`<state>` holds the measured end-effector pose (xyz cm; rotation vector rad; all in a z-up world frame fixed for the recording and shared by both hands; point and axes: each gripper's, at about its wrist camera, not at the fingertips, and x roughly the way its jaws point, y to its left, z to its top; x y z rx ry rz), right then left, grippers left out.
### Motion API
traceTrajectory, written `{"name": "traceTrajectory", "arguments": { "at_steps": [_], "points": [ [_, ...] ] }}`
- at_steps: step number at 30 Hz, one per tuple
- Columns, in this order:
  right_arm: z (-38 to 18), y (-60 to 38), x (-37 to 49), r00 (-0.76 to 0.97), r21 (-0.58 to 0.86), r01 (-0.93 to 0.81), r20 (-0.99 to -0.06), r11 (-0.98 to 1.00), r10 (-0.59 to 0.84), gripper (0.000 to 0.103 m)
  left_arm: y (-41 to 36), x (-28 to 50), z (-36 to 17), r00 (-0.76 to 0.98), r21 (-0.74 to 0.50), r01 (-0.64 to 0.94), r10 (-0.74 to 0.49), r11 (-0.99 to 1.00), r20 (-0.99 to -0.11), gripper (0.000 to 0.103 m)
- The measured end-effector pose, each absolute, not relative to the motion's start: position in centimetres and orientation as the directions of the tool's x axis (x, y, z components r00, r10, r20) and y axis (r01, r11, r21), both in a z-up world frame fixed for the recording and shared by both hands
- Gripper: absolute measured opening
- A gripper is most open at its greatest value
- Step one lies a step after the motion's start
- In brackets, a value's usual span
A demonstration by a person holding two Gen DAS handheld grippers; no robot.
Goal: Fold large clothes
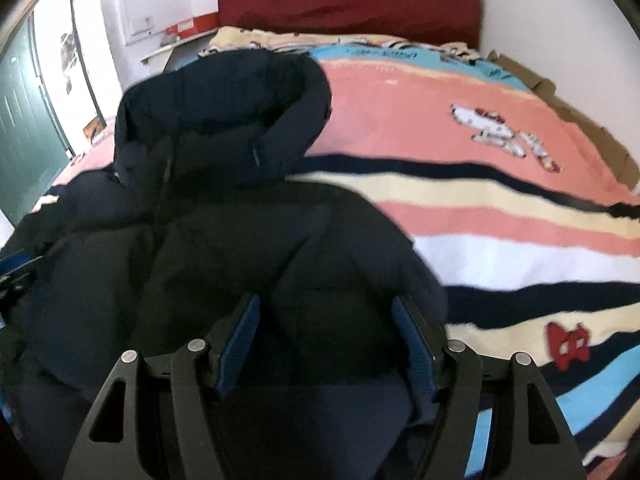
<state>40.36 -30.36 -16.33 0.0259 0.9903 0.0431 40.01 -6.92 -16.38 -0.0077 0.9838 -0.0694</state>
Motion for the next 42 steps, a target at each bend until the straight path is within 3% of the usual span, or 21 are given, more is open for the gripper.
{"name": "traceTrajectory", "arguments": {
  "at_steps": [7, 13, 17, 22, 25, 34, 42],
  "points": [
    [-20.0, -30.2, 41.0, 0.495, 0.08, -0.034, -0.865, 0.996, 0.086, 0.074, -6.1, 40.8, -18.5, 0.514, -0.066, 0.04, -0.078, 0.997, -0.854, 0.093],
    [-17.7, -30.1, 39.8, 0.505, 0.065, -0.007, -0.861, 0.998, 0.059, 0.071, -4.6, 37.6, -15.5, 0.579, -0.026, 0.011, -0.027, 1.0, -0.815, 0.093],
    [-15.4, -29.4, 37.9, 0.566, 0.112, -0.016, -0.818, 0.994, 0.101, 0.073, -3.3, 37.6, -17.3, 0.522, -0.037, -0.019, -0.022, 0.999, -0.853, 0.093],
    [-18.3, -28.0, 38.3, 0.49, 0.067, -0.04, -0.868, 0.997, 0.078, 0.078, -3.5, 37.8, -17.7, 0.512, -0.036, -0.014, -0.024, 0.999, -0.859, 0.093],
    [-18.4, -27.8, 38.6, 0.466, 0.043, -0.027, -0.883, 0.999, 0.051, 0.078, -2.3, 36.6, -16.0, 0.54, -0.096, -0.016, -0.072, 0.995, -0.839, 0.093],
    [-12.1, -26.4, 33.8, 0.556, 0.038, -0.029, -0.83, 0.999, 0.048, 0.078, 4.9, 29.5, -9.1, 0.636, -0.192, -0.051, -0.117, 0.98, -0.763, 0.093],
    [-7.2, -23.8, 28.4, 0.607, 0.057, -0.052, -0.791, 0.997, 0.077, 0.078, 15.3, 20.9, -9.0, 0.659, -0.269, -0.183, -0.085, 0.946, -0.747, 0.093]
  ]
}}
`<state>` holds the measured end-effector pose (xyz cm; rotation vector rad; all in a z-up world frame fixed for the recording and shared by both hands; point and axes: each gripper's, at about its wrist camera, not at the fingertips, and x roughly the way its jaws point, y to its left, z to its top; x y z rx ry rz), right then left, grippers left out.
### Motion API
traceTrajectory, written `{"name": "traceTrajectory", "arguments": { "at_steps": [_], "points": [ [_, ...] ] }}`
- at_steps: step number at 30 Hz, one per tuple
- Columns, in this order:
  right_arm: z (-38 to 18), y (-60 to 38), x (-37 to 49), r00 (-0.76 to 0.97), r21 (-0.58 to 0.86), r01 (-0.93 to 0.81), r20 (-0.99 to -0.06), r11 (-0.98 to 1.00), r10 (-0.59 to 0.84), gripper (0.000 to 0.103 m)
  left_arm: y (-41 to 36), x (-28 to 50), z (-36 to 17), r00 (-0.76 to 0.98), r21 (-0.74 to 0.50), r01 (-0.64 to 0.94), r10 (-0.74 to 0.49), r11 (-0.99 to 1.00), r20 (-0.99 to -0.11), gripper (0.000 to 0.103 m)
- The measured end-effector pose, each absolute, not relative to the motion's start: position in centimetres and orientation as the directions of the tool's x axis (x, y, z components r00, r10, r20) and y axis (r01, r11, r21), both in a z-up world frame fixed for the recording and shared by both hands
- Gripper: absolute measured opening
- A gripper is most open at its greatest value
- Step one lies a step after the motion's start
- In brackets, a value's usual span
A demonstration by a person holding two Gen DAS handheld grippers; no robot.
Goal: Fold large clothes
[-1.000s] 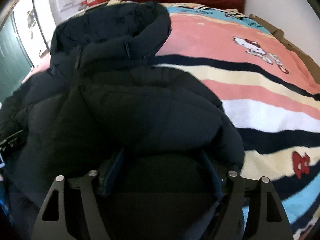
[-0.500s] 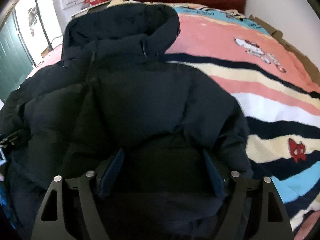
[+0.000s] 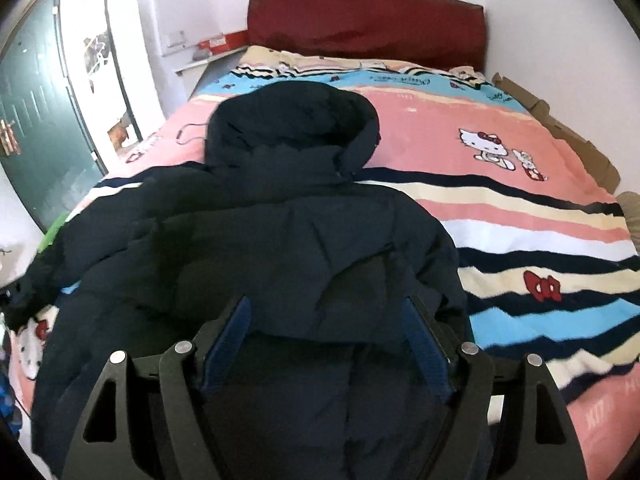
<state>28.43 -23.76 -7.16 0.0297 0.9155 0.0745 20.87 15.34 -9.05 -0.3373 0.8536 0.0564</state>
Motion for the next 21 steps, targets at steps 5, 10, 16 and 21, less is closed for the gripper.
{"name": "traceTrajectory", "arguments": {
  "at_steps": [5, 10, 16, 21],
  "points": [
    [-5.4, -22.9, 26.0, 0.622, 0.074, -0.037, -0.779, 0.997, 0.081, 0.078, 23.4, 16.6, -11.3, 0.663, -0.366, -0.336, -0.058, 0.868, -0.746, 0.093],
    [-4.2, -22.6, 24.1, 0.633, 0.079, -0.03, -0.77, 0.996, 0.08, 0.078, 30.0, 13.7, -13.4, 0.661, -0.415, -0.47, -0.001, 0.779, -0.75, 0.093],
    [-4.1, -22.8, 23.6, 0.637, 0.08, -0.025, -0.767, 0.997, 0.077, 0.078, 35.7, 11.5, -16.1, 0.665, -0.506, -0.568, -0.001, 0.649, -0.747, 0.092],
    [-4.8, -23.0, 23.6, 0.626, 0.088, -0.016, -0.776, 0.996, 0.079, 0.078, 38.0, 12.1, -18.6, 0.703, -0.622, -0.579, -0.065, 0.527, -0.709, 0.091]
  ]
}}
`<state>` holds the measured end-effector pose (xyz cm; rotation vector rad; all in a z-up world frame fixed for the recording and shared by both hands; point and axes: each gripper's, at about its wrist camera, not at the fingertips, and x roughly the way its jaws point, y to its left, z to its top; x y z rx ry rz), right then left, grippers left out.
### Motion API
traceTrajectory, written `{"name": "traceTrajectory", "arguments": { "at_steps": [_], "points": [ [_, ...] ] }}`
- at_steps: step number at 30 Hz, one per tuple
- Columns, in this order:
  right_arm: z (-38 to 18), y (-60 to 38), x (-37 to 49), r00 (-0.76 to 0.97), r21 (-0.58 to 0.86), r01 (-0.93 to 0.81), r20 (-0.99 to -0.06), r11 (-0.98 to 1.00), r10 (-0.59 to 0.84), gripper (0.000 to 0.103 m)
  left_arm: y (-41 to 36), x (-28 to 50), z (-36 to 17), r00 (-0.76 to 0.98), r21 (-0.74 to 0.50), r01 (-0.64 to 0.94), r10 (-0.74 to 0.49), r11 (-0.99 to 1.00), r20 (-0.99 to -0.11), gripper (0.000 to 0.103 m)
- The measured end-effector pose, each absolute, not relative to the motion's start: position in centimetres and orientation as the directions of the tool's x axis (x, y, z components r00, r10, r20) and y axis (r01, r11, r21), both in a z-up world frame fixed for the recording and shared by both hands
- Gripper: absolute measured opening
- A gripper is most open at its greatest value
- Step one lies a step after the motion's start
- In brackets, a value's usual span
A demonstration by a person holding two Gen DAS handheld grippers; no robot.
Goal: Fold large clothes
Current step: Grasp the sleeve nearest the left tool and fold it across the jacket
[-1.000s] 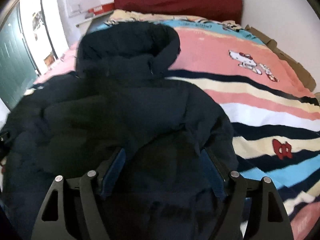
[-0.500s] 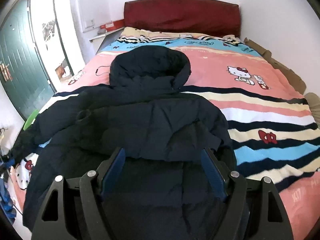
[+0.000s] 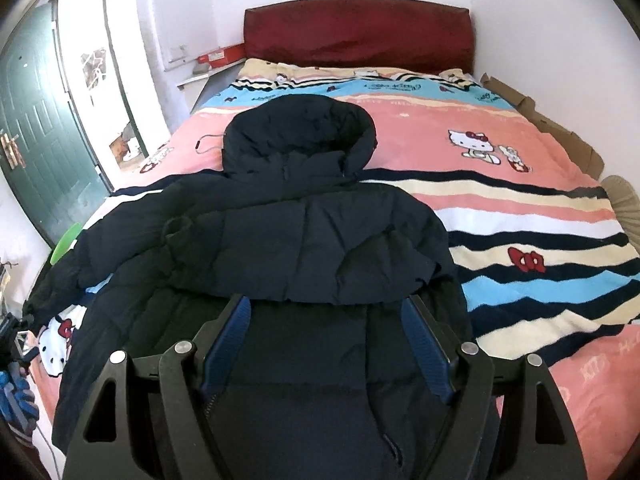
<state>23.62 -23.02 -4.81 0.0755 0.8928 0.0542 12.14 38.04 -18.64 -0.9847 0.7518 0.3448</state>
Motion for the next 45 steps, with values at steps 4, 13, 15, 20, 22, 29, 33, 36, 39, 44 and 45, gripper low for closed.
{"name": "traceTrajectory", "arguments": {
  "at_steps": [4, 13, 15, 20, 22, 29, 33, 36, 39, 44, 45],
  "points": [
    [-5.5, -23.4, 23.9, 0.616, 0.08, -0.011, -0.785, 0.997, 0.069, 0.078, 39.2, 13.4, -19.1, 0.746, -0.69, -0.574, -0.068, 0.44, -0.663, 0.091],
    [-6.0, -25.5, 23.9, 0.621, 0.076, 0.022, -0.782, 0.997, 0.045, 0.078, 43.1, 15.5, -19.9, 0.768, -0.733, -0.601, -0.026, 0.318, -0.64, 0.036],
    [-6.1, -26.0, 23.8, 0.623, 0.079, 0.033, -0.781, 0.996, 0.041, 0.078, 42.9, 15.5, -19.3, 0.773, -0.73, -0.589, -0.021, 0.346, -0.634, 0.03],
    [-5.9, -27.1, 23.2, 0.633, 0.093, 0.048, -0.773, 0.995, 0.042, 0.078, 42.0, 15.9, -16.9, 0.787, -0.723, -0.558, -0.017, 0.406, -0.617, 0.023],
    [-5.6, -27.4, 22.7, 0.642, 0.094, 0.048, -0.766, 0.994, 0.041, 0.078, 41.3, 16.2, -15.0, 0.804, -0.729, -0.527, -0.021, 0.437, -0.594, 0.022],
    [-4.7, -29.8, 20.9, 0.67, 0.103, 0.072, -0.742, 0.992, 0.028, 0.078, 36.8, 18.9, -7.0, 0.864, -0.748, -0.37, -0.092, 0.551, -0.495, 0.02],
    [-4.7, -32.0, 20.1, 0.68, 0.133, 0.107, -0.732, 0.985, 0.025, 0.078, 31.4, 21.5, -1.5, 0.877, -0.717, -0.248, -0.163, 0.651, -0.452, 0.02],
    [-4.8, -33.6, 19.5, 0.687, 0.15, 0.131, -0.726, 0.98, 0.02, 0.078, 26.5, 23.2, 1.9, 0.875, -0.686, -0.156, -0.223, 0.71, -0.43, 0.02],
    [-5.0, -35.1, 18.9, 0.695, 0.174, 0.154, -0.718, 0.973, 0.019, 0.078, 21.0, 25.2, 4.6, 0.86, -0.653, -0.066, -0.289, 0.755, -0.421, 0.02],
    [-5.2, -37.5, 18.0, 0.707, 0.201, 0.184, -0.707, 0.962, 0.013, 0.078, 11.1, 27.6, 6.4, 0.809, -0.6, 0.06, -0.391, 0.798, -0.439, 0.02],
    [-5.2, -37.9, 17.8, 0.71, 0.205, 0.192, -0.704, 0.96, 0.008, 0.078, 8.4, 28.3, 6.4, 0.79, -0.588, 0.09, -0.417, 0.804, -0.45, 0.02]
  ]
}}
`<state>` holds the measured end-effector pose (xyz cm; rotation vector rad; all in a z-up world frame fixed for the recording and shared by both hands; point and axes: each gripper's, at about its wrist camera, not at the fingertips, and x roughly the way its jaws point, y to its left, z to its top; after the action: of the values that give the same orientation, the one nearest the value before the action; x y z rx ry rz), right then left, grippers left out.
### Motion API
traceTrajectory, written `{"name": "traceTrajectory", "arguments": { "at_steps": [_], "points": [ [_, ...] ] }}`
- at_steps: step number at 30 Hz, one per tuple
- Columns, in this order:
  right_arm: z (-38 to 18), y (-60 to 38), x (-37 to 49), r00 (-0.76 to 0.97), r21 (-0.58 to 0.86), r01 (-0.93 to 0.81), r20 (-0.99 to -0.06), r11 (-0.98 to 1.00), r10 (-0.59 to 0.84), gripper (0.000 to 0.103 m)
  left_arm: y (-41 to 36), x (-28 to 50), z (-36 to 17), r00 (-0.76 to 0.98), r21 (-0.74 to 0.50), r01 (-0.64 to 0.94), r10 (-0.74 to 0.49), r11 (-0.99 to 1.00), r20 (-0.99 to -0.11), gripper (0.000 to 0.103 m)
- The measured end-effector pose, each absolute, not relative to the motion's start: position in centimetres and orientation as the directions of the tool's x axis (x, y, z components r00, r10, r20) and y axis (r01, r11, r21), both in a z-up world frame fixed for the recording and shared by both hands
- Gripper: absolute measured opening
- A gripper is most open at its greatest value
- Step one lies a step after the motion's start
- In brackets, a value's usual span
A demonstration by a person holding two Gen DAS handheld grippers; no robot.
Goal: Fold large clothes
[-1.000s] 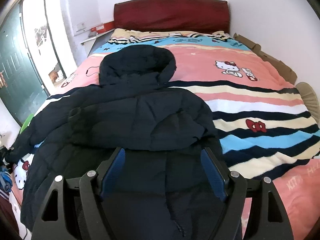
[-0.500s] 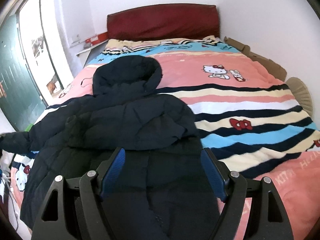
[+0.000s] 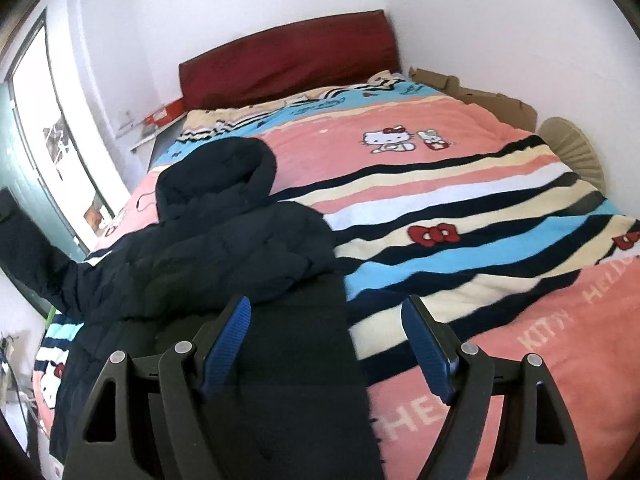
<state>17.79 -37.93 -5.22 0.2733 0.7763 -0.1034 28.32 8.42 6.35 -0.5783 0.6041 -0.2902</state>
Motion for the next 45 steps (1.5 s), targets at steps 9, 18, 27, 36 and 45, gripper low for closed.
{"name": "traceTrajectory", "arguments": {
  "at_steps": [9, 18, 27, 36, 45],
  "points": [
    [-5.8, -42.3, 16.4, 0.72, 0.23, 0.256, -0.693, 0.939, -0.026, 0.078, -9.4, 31.4, 1.1, 0.628, -0.498, 0.216, -0.51, 0.84, -0.588, 0.02],
    [-8.3, -44.3, 16.6, 0.697, 0.255, 0.293, -0.717, 0.921, -0.023, 0.078, -19.4, 31.7, -9.5, 0.487, -0.336, 0.242, -0.414, 0.91, -0.769, 0.021],
    [-9.5, -43.9, 16.6, 0.68, 0.254, 0.287, -0.734, 0.924, -0.009, 0.078, -21.4, 30.4, -12.7, 0.444, -0.294, 0.287, -0.398, 0.912, -0.803, 0.057],
    [-7.4, -41.6, 16.3, 0.695, 0.229, 0.244, -0.719, 0.942, -0.005, 0.078, -20.2, 28.6, -5.8, 0.493, -0.317, 0.394, -0.489, 0.863, -0.72, 0.059],
    [-4.7, -33.7, 20.3, 0.703, 0.178, 0.076, -0.708, 0.981, 0.074, 0.078, -6.7, 32.2, -2.7, 0.647, -0.156, 0.233, -0.273, 0.96, -0.712, 0.059]
  ]
}}
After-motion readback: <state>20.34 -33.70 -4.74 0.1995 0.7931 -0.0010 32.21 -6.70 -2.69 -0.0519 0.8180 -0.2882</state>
